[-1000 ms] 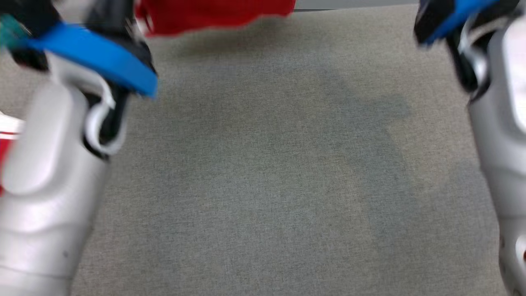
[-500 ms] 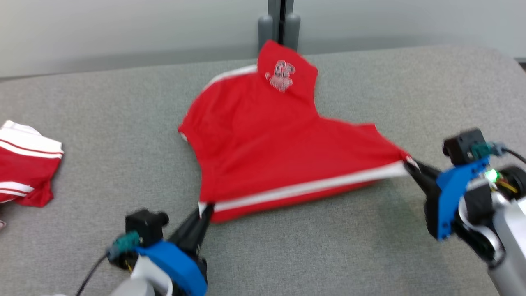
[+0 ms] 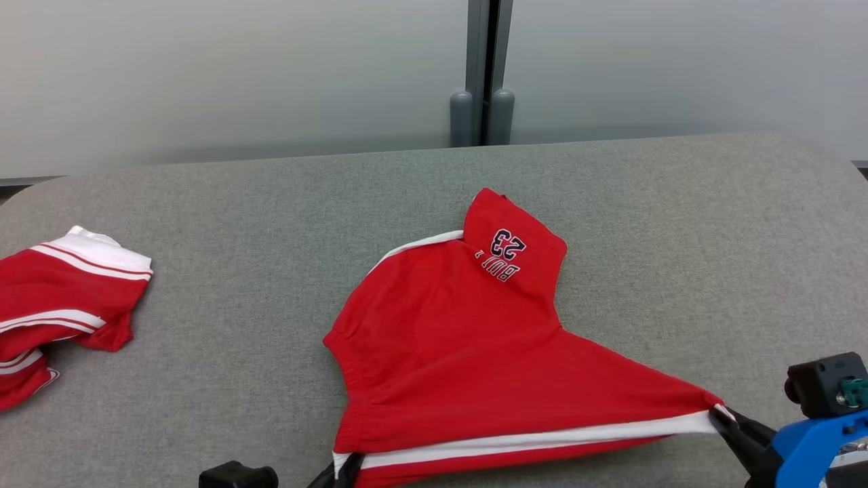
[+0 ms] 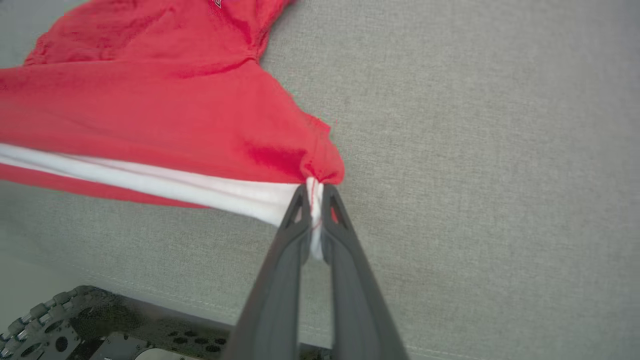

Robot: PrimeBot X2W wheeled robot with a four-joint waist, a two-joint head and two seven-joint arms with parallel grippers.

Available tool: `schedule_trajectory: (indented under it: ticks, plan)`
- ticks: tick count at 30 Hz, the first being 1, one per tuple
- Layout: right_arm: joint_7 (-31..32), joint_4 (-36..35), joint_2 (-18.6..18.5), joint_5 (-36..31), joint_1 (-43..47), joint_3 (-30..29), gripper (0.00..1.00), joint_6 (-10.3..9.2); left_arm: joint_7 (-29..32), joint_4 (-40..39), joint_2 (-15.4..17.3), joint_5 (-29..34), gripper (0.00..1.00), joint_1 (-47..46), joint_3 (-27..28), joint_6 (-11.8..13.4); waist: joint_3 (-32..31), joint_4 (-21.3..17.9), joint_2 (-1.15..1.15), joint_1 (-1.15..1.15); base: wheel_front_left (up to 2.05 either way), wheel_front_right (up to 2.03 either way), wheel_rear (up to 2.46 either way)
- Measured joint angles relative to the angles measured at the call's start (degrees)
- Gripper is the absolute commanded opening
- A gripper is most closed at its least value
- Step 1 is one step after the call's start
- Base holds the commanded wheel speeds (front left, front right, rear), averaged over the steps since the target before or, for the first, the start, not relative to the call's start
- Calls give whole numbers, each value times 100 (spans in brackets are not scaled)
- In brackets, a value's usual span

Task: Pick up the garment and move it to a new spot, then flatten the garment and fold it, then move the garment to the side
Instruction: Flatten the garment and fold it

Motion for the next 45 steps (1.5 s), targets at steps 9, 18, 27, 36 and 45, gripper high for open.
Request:
schedule_trajectory:
  ticks: [9,18,27,36,45]
  plan:
    - [-993,-255,-176,-314,-681,288,0,1,-203,-10,87,37,0,-561,282,-318,-47,41,0,2,0,0,0]
    - [-1539,-248,-950,-521,-2454,391,0,0,682,-460,225,-215,0,-2529,842,-648,-131,64,0,2,0,0,0]
    - [-1485,460,-1458,-261,-4084,831,0,0,1382,-165,33,-632,0,-3865,1099,-689,-43,-24,0,2,0,0,0]
    - [-1727,1408,-1410,-53,-5270,1187,0,0,1651,511,-163,-960,0,-4518,1241,-704,438,-45,0,2,0,0,0]
    - [-3676,3676,-541,-472,-7386,1405,0,5,1066,2397,-366,-259,0,-6130,1390,-910,1375,-156,0,4,0,0,0]
